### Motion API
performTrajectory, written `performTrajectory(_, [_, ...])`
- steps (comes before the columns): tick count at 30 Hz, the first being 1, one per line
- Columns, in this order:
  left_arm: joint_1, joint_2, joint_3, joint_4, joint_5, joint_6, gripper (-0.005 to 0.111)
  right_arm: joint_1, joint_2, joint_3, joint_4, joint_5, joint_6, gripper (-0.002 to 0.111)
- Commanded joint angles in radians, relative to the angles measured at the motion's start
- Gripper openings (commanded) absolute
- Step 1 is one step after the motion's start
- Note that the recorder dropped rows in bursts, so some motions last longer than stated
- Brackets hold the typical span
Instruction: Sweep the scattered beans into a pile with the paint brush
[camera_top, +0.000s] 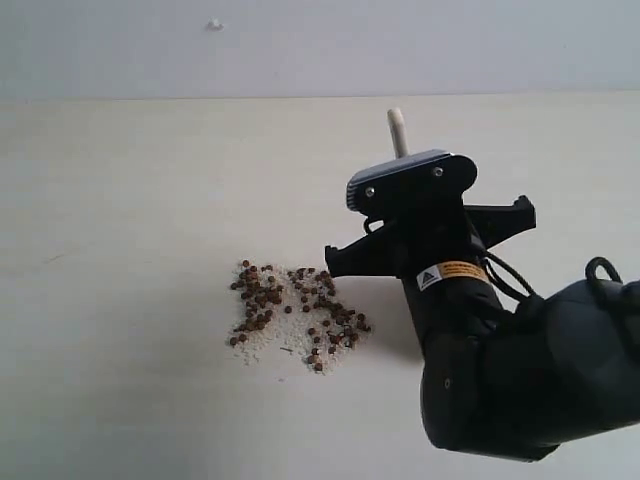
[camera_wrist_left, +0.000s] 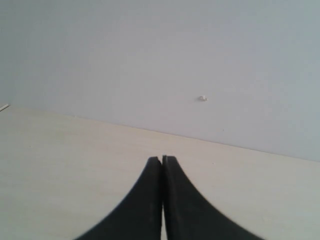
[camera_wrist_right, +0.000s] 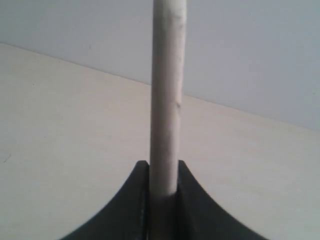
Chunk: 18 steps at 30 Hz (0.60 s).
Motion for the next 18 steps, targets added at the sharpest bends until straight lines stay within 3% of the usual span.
performTrajectory(1, [-0.006, -0.006, 0.0, -0.003, 0.002, -0.004, 0.0, 0.009, 0.025, -0.054, 0.051, 0.076, -0.017, 0.0])
performTrajectory(18, [-0.006, -0.006, 0.0, -0.003, 0.002, -0.004, 0.0, 0.009, 0.232, -0.491, 0.102, 0.321, -0.114, 0.0])
